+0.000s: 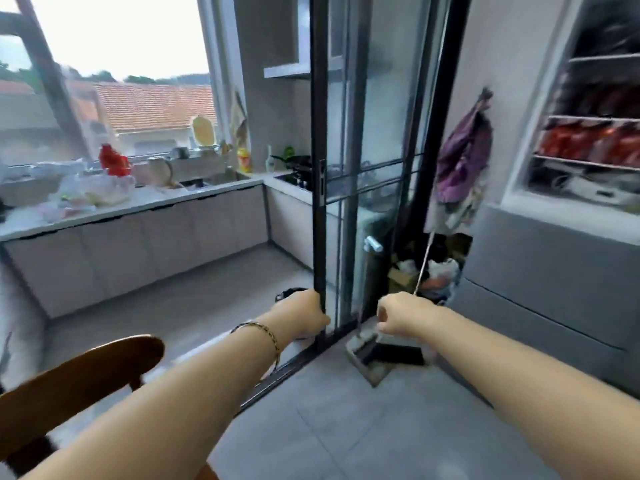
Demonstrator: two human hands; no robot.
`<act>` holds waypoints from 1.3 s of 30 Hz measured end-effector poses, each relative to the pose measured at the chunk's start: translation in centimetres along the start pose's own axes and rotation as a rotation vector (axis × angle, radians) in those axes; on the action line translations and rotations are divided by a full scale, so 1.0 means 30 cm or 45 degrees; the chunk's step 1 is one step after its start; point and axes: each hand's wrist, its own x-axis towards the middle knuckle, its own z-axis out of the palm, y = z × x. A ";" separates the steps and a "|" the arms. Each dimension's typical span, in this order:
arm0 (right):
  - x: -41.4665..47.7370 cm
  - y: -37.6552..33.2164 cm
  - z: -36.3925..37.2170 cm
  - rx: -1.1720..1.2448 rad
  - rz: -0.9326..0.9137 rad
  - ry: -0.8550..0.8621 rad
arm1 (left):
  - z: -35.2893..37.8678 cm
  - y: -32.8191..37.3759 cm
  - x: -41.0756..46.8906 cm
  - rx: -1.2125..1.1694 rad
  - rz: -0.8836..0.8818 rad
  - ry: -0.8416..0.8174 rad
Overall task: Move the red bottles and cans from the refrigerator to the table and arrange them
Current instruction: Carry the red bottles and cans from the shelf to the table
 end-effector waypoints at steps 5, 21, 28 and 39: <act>-0.024 0.397 -0.067 0.096 0.363 0.067 | 0.010 0.364 0.280 0.010 0.318 -0.127; 0.202 1.552 -0.485 0.134 0.826 0.375 | -0.036 1.545 1.115 -0.088 0.836 -0.021; 0.469 1.880 -0.669 0.042 0.903 0.466 | -0.113 1.839 1.517 -0.157 0.930 0.081; 0.894 2.363 -0.989 0.183 1.086 0.908 | -0.260 2.319 2.144 -0.480 1.168 0.277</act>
